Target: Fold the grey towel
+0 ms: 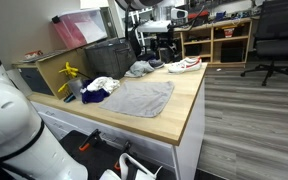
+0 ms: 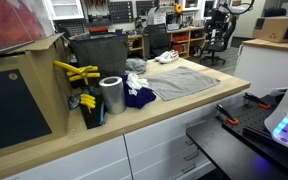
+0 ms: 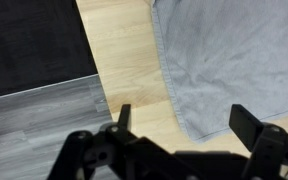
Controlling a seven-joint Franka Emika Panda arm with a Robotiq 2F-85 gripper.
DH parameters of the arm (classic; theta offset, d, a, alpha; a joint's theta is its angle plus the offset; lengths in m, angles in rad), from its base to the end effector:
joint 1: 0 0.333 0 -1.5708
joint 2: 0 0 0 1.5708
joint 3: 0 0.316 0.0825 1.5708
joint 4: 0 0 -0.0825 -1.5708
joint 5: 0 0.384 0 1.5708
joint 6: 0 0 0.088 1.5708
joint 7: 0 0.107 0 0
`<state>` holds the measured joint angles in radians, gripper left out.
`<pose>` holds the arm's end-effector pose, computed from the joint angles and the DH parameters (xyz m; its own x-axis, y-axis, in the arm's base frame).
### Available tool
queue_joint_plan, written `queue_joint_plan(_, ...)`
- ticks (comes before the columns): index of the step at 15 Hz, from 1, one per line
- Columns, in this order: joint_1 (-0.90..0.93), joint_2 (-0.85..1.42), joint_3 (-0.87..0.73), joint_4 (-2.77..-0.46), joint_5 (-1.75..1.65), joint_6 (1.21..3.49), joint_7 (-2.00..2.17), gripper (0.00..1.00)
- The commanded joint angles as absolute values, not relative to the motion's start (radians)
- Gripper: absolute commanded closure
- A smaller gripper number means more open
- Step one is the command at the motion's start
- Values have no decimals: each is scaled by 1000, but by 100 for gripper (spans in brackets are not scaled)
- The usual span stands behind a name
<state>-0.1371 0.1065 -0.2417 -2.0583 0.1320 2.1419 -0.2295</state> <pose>0.5283 -0.2020 0.3848 0.9758 -0.2188 -0.0022 -0.2182 -0.9720 -0.0868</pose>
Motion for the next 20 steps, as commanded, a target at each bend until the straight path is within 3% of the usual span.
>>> queue_joint_plan(1,-163,114,-211,-2047,128,2139,-226,0)
queue_joint_plan(12,-194,234,-201,-2027,37,2111,-251,0)
queue_joint_plan(20,-164,504,-124,-1741,-52,2039,-236,0)
